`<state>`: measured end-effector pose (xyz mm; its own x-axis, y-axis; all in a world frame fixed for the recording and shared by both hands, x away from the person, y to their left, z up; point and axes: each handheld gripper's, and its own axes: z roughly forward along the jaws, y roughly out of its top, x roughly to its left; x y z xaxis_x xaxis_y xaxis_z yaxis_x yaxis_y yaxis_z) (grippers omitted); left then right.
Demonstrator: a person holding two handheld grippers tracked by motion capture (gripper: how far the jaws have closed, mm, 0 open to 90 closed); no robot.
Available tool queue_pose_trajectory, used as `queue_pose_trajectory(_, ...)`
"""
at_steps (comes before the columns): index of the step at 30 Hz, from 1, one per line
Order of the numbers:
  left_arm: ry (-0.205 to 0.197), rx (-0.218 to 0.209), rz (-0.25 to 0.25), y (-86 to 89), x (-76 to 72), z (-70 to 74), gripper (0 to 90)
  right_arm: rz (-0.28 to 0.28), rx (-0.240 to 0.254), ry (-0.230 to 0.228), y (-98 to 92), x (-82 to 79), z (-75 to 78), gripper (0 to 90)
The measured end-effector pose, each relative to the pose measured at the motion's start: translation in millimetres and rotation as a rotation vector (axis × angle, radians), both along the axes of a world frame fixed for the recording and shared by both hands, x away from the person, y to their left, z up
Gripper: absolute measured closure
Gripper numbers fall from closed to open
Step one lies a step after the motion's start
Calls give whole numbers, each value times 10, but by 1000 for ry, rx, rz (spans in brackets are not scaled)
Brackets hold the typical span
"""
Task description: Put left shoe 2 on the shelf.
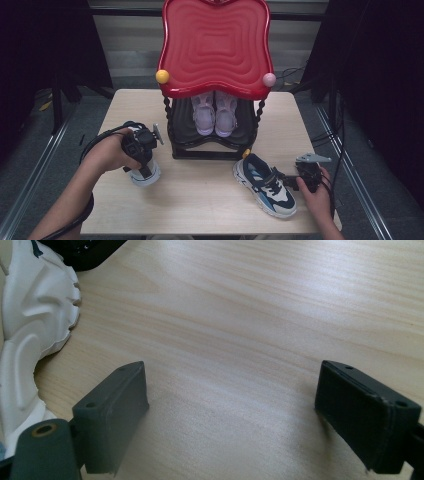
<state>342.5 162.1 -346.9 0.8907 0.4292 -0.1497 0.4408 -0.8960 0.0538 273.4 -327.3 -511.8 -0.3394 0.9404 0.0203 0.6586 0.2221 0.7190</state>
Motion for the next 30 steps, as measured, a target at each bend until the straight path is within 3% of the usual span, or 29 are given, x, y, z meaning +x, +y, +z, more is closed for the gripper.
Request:
queue_pose_trajectory(13, -36, 5, -13, -5, 10, 338, 680, 3, -2, -3, -2, 2, -1, 127)
queue_pose_trajectory(16, -40, -11, 9, -17, 0, 383, 679, 3, -2, -4, -2, 2, -1, 127)
queue_pose_trajectory(19, -39, -2, -15, -17, 28, 441, 679, 3, -2, -4, -2, 2, -1, 127)
queue_pose_trajectory(26, -62, -8, 3, -44, 31, 593, 679, 2, -2, -3, -2, 2, -1, 127)
queue_pose_trajectory(30, -65, 14, -14, -69, 37, 682, 679, 3, -2, -3, -2, 2, -1, 127)
